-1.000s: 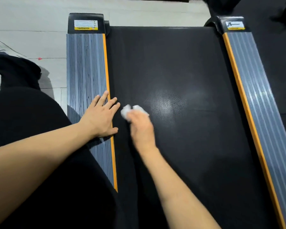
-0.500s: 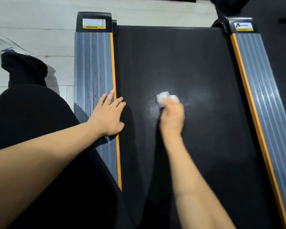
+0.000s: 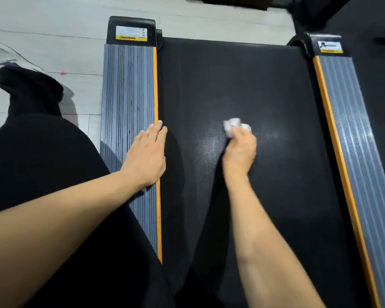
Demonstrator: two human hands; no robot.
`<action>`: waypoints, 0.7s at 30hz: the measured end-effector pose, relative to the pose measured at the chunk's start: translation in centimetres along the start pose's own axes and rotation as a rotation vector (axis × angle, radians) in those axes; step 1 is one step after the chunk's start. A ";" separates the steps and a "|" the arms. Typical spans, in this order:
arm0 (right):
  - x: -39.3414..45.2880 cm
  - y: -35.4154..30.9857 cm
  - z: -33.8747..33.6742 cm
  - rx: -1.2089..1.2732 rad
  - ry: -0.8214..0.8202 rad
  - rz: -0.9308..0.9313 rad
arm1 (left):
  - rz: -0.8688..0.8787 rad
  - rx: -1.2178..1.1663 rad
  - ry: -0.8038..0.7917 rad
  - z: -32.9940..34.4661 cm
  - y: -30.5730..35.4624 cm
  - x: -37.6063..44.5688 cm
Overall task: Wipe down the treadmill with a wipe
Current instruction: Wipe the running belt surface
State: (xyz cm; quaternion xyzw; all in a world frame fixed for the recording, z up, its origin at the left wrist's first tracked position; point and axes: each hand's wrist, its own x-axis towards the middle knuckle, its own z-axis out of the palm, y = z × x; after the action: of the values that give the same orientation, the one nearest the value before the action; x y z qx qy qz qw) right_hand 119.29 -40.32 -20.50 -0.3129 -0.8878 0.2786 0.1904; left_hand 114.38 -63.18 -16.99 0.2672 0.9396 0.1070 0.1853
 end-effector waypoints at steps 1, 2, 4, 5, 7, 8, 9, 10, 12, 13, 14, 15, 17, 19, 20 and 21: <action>-1.7 -2.0 1.3 0.055 -0.157 -0.106 | -0.005 -0.001 0.011 0.1 -0.1 0.0; -3.6 -3.9 2.5 0.082 -0.313 -0.205 | -0.001 -0.007 0.018 0.2 -0.2 0.0; -6.9 -5.9 4.5 0.146 -0.524 -0.350 | 0.028 -0.025 0.032 0.4 -0.8 0.2; -7.3 -5.9 4.9 0.166 -0.551 -0.400 | 0.040 -0.026 0.031 0.3 -1.0 0.2; -5.5 -4.3 4.0 0.138 -0.434 -0.553 | 0.041 -0.001 0.019 0.2 -1.0 0.0; -3.8 -2.9 3.0 0.087 -0.358 -0.586 | 0.046 0.029 0.005 0.1 -0.8 -0.1; -2.0 -1.4 1.6 0.046 -0.294 -0.536 | 0.063 0.079 -0.014 0.0 -0.7 -0.2; -0.1 0.5 0.4 -0.013 -0.216 -0.440 | 0.110 0.150 -0.032 0.1 -0.5 -0.2; 2.5 4.3 -1.6 -0.107 -0.061 -0.190 | 0.272 0.293 -0.047 0.4 0.1 -0.2; 2.9 5.2 -1.6 -0.147 -0.013 -0.060 | 0.352 0.317 -0.071 0.6 0.5 -0.3; 2.8 4.6 -1.0 -0.158 -0.006 0.049 | 0.435 0.310 -0.093 1.0 1.0 -0.4; 2.6 2.9 0.4 -0.111 -0.036 0.106 | 0.496 0.303 -0.143 1.4 1.7 -0.6; 0.6 -2.4 3.6 0.050 -0.259 -0.061 | 0.543 0.348 -0.256 2.3 2.7 -1.3; -1.8 -5.8 5.7 0.121 -0.482 -0.403 | 0.571 0.409 -0.294 2.7 2.8 -1.8; -2.0 -6.3 5.8 0.091 -0.537 -0.522 | 0.578 0.421 -0.320 2.7 2.6 -1.8; -1.5 -5.9 5.7 0.081 -0.566 -0.611 | 0.580 0.417 -0.362 2.5 2.5 -2.0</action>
State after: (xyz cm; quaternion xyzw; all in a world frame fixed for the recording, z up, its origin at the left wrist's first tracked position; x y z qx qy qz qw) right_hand 114.84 -47.30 -21.48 0.0615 -0.9454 0.3189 0.0251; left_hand 118.11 -61.94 -17.95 0.5677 0.7790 -0.0870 0.2516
